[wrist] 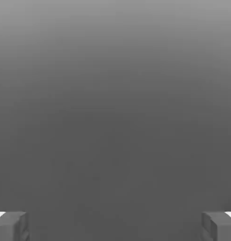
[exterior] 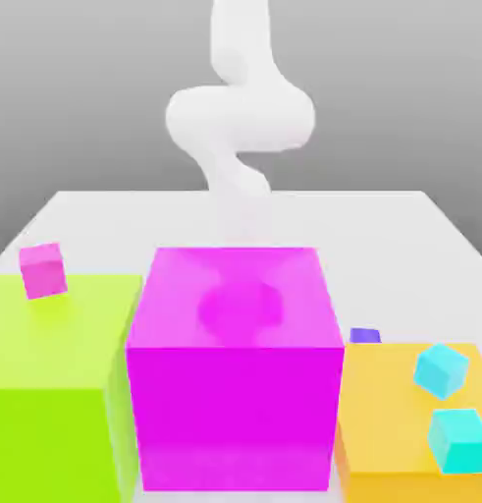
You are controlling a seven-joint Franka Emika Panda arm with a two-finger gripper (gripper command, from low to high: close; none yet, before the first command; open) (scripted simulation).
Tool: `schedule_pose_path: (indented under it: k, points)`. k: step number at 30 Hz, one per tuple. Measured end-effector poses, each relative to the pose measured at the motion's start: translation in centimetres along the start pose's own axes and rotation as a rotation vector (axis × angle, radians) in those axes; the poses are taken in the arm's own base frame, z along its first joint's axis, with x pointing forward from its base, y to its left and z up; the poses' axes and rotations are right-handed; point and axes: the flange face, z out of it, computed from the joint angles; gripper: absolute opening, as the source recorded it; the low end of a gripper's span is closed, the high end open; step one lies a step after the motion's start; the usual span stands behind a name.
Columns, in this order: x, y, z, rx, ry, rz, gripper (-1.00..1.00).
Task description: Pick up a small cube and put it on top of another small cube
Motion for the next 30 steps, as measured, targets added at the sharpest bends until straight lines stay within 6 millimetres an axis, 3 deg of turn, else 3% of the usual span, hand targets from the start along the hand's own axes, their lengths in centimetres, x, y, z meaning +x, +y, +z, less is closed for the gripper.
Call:
schedule_pose_path:
  k: [3,7,10,13,17,23,30]
  points:
    - [-4.2,-0.8,6.9,-0.041,-0.113,0.009,0.0]
    - [-12.4,-0.8,15.1,-0.131,-0.256,0.027,0.0]
    - [-19.5,0.3,19.9,-0.216,-0.345,0.029,0.0]
    - [-26.8,2.6,23.3,-0.313,-0.416,0.021,0.0]
    - [-35.7,7.2,26.0,-0.442,-0.477,0.014,0.0]
    - [-44.3,16.1,27.0,-0.595,-0.494,0.086,0.0]
    - [-45.1,17.8,29.0,-0.587,-0.496,0.166,0.0]
